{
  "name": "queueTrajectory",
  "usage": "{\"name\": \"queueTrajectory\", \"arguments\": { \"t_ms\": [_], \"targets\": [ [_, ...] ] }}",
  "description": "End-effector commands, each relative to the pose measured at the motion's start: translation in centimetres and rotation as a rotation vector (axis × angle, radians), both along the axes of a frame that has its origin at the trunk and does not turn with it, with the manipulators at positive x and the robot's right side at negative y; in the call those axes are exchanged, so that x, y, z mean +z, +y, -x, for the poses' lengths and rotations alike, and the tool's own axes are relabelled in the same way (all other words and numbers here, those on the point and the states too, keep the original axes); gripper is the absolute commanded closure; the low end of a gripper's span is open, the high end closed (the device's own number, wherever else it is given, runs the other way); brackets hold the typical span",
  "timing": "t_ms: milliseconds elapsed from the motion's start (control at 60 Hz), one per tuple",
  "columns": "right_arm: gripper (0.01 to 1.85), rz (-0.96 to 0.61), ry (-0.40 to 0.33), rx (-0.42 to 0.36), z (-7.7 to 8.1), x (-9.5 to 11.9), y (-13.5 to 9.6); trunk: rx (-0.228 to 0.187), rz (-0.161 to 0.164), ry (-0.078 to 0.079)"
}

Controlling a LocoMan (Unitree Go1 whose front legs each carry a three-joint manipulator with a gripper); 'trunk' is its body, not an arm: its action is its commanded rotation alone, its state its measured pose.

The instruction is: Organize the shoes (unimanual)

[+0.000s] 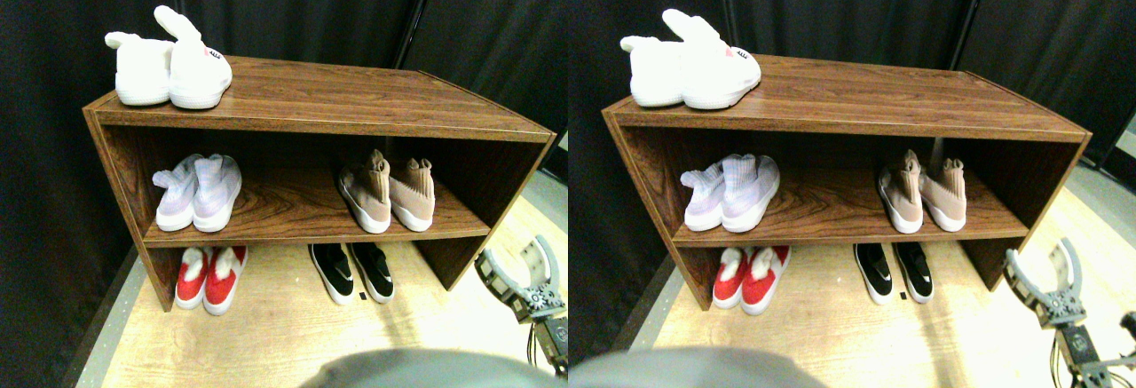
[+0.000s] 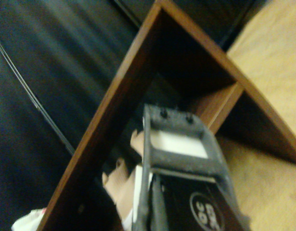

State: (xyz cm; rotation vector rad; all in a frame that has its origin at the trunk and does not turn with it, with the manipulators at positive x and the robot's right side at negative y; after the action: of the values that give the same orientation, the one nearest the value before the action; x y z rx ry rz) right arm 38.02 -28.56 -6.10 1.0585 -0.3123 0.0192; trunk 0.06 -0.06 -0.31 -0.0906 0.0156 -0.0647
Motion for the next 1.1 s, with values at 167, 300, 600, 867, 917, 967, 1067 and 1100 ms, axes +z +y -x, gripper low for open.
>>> {"name": "queueTrajectory", "arguments": {
  "t_ms": [167,300,600,867,917,967,1067,1100],
  "targets": [
    [1.80,-0.009,-0.043,-0.030,-3.1,0.8,-1.7,0.004,0.006,-0.004],
    [1.80,-0.011,-0.038,-0.027,-5.0,0.8,-2.3,0.008,0.009,-0.002],
    [1.80,-0.080,0.035,-0.037,-10.2,-0.5,-3.0,0.018,0.014,0.004],
    [1.80,-0.122,0.071,-0.046,-13.0,-2.0,-2.5,0.035,0.022,0.007],
    [1.80,-0.112,0.081,-0.039,-13.4,-2.2,-2.3,0.037,0.025,0.007],
    [1.80,-0.121,0.096,-0.035,-13.7,-2.3,-1.9,0.042,0.026,0.009],
    [1.80,-0.124,0.117,-0.046,-14.2,-2.3,-1.3,0.046,0.029,0.013],
    [1.80,-0.118,0.119,-0.049,-14.3,-2.3,-1.1,0.048,0.030,0.014]
  ]
}}
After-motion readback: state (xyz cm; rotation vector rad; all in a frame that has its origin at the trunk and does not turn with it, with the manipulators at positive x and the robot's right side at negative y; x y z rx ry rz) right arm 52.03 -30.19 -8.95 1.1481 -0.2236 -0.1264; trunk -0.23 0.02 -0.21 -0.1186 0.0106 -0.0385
